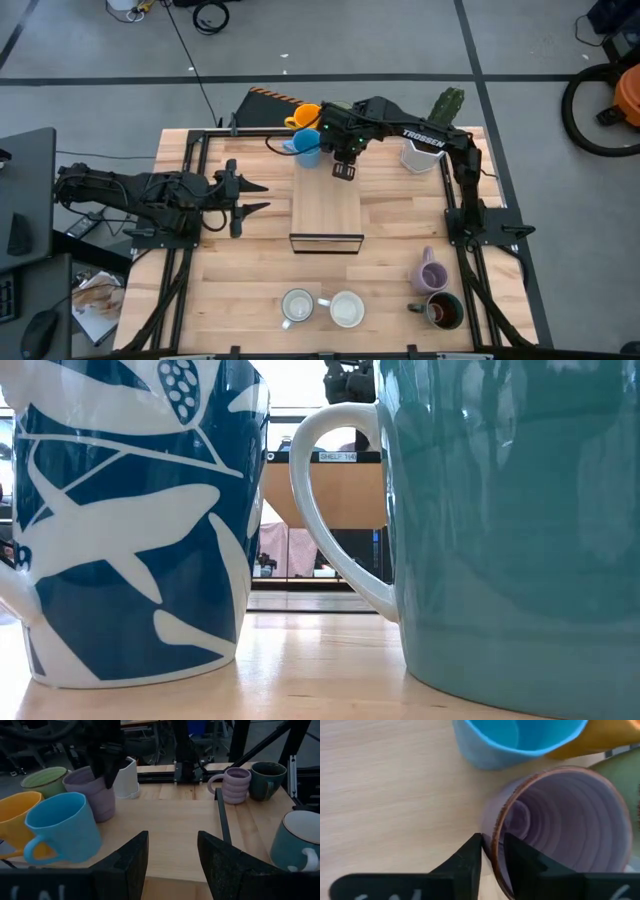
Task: Place coffee mugs
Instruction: Put the patterned purple mug on the shelf, then put the white and blue mug on the shelf
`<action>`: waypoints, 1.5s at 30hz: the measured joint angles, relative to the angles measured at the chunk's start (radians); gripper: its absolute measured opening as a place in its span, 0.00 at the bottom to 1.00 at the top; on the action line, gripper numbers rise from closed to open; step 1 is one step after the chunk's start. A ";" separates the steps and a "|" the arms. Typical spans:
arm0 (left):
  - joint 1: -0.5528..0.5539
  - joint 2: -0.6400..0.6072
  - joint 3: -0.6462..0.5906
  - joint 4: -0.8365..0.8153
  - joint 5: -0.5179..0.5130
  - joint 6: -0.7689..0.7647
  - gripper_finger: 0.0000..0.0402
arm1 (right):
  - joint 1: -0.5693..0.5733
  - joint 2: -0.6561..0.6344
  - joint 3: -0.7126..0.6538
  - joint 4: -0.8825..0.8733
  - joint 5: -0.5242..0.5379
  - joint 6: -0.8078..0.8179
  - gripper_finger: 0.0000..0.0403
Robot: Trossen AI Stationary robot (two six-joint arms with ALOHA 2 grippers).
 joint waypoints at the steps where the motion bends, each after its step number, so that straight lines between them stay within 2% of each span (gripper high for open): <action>1: 0.000 0.000 0.000 0.000 0.000 0.000 0.44 | 0.000 0.000 0.000 0.005 0.004 0.000 0.24; 11: 0.000 0.000 0.000 -0.006 0.000 0.000 0.44 | -0.001 -0.001 0.001 0.035 0.011 0.011 0.30; 17: 0.005 0.020 0.000 -0.001 -0.004 0.011 0.44 | 0.012 -0.003 0.080 -0.015 0.015 0.001 0.30; 22: 0.063 0.084 -0.037 0.008 -0.037 0.047 0.44 | 0.036 -0.015 0.142 -0.069 0.018 0.005 0.31; 24: 0.110 0.112 -0.062 0.023 -0.005 0.065 0.44 | 0.056 -0.033 0.143 -0.086 0.024 0.020 0.30; 30: 0.298 0.131 -0.135 0.171 0.229 0.130 0.44 | 0.140 -0.086 0.123 -0.102 0.083 0.074 0.30; 38: 0.493 0.132 -0.242 0.332 0.336 0.154 0.44 | 0.274 -0.187 -0.026 -0.051 0.200 0.174 0.30; 45: 0.532 0.205 -0.332 0.593 0.359 0.163 0.44 | 0.366 -0.290 -0.237 0.086 0.247 0.250 0.30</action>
